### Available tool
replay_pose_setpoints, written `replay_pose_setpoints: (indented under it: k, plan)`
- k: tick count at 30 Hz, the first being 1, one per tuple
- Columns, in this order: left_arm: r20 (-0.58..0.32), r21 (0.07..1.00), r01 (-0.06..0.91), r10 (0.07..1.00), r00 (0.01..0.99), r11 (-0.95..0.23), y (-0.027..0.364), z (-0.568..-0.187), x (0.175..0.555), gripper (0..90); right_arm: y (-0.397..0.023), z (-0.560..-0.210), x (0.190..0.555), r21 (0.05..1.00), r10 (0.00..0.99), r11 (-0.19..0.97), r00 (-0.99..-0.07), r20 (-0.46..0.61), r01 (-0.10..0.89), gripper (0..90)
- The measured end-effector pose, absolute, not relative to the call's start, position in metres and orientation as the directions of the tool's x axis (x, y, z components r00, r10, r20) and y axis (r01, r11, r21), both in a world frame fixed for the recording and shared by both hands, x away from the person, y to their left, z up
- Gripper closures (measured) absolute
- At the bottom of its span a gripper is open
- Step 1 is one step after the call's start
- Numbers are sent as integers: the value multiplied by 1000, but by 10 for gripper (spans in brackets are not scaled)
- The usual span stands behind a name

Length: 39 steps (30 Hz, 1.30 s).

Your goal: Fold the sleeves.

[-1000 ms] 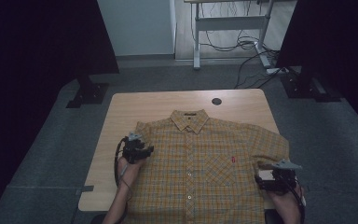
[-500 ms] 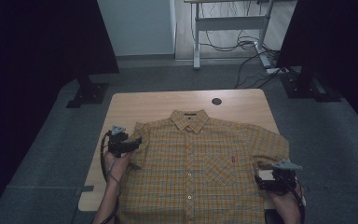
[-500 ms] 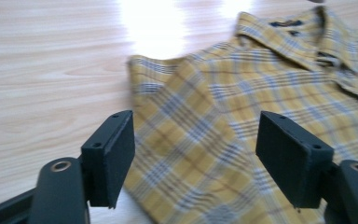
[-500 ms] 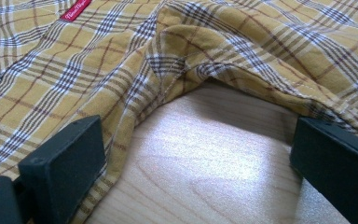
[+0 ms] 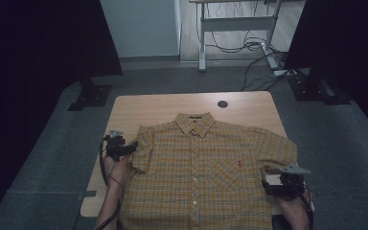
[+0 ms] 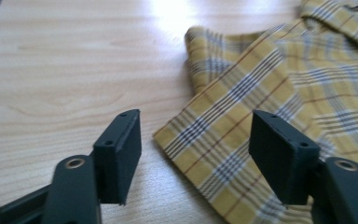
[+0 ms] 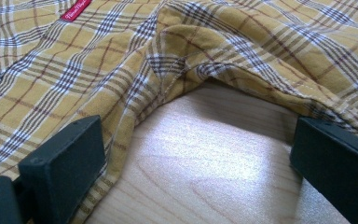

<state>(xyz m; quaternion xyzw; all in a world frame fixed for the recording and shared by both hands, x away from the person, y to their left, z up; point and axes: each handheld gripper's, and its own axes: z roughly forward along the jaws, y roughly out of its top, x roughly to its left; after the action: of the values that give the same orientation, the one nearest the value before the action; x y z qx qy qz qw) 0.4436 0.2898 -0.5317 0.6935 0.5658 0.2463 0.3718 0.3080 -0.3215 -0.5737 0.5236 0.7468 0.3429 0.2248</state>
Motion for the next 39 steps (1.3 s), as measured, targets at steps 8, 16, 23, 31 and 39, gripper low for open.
replay_pose_setpoints:
  k: [8, 16, 23, 31, 39]
  plan:
    - [-51, 786, 606, 964, 262, -123, 289, -550, 448, 507, -322, -574, 308, 747, 936, 218, -352, 23, 628, 24]
    - [-10, 789, 597, 968, 250, -146, 283, -545, 444, 743, -322, -574, 308, 747, 936, 218, -352, 23, 628, 24]
    - [-61, 816, 570, 964, 258, -101, 288, -536, 438, 855, -322, -574, 308, 747, 936, 218, -352, 23, 628, 24]
    - [-53, 823, 556, 959, 279, -117, 283, -533, 436, 883, -322, -574, 308, 747, 936, 218, -352, 22, 628, 24]
    - [-56, 850, 514, 949, 311, -118, 275, -524, 430, 886, -322, -574, 308, 747, 936, 218, -352, 23, 628, 24]
